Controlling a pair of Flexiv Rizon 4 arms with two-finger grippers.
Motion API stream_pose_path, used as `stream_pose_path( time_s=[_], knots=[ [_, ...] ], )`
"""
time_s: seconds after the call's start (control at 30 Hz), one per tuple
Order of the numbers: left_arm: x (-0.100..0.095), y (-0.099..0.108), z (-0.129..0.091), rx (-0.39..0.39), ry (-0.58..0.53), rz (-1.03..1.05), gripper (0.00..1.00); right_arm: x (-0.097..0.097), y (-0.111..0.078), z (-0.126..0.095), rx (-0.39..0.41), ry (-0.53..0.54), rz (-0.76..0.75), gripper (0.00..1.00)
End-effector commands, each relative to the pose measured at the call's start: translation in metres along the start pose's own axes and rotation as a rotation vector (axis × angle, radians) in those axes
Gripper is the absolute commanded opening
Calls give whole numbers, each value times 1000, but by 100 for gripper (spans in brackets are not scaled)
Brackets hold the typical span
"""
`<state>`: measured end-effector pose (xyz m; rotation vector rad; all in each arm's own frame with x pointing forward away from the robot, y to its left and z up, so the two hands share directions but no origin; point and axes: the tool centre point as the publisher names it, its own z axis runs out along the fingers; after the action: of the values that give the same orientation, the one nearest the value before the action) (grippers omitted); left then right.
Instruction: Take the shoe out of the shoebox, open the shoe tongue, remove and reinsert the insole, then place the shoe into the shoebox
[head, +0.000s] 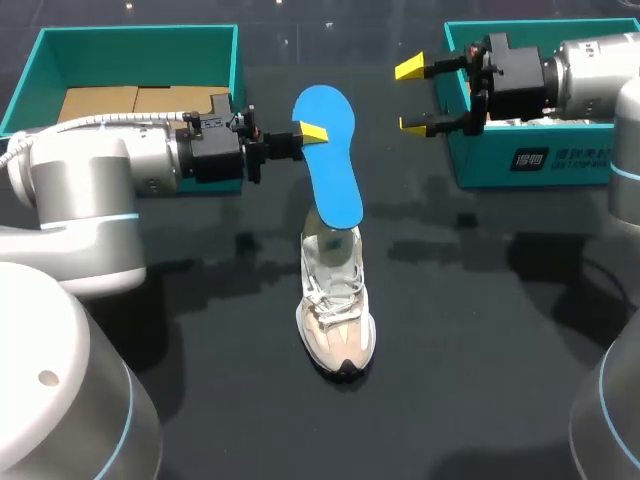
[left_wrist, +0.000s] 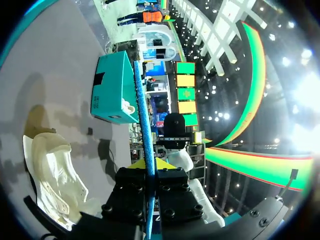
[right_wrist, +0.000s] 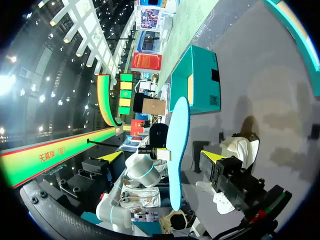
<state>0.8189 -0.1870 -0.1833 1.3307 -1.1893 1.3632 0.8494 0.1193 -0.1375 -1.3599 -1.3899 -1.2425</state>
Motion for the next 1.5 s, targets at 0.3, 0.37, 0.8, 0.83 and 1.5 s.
stream_pose_path(
  time_s=[0.3,0.37,0.8,0.83,1.5],
  knots=[
    [-1,0,3,1,-1,1,0,47,-1,-3,13,-501,-61,100],
    [-1,0,3,1,-1,1,0,53,-1,1,16,-580,-63,100],
    [-1,0,3,1,-1,1,0,89,-17,32,-4,-944,-13,100],
    [-1,0,3,1,-1,1,0,91,-19,34,-2,-956,-10,100],
    [-1,0,3,1,-1,1,0,109,-59,100,-7,-1265,-31,100]
  ],
)
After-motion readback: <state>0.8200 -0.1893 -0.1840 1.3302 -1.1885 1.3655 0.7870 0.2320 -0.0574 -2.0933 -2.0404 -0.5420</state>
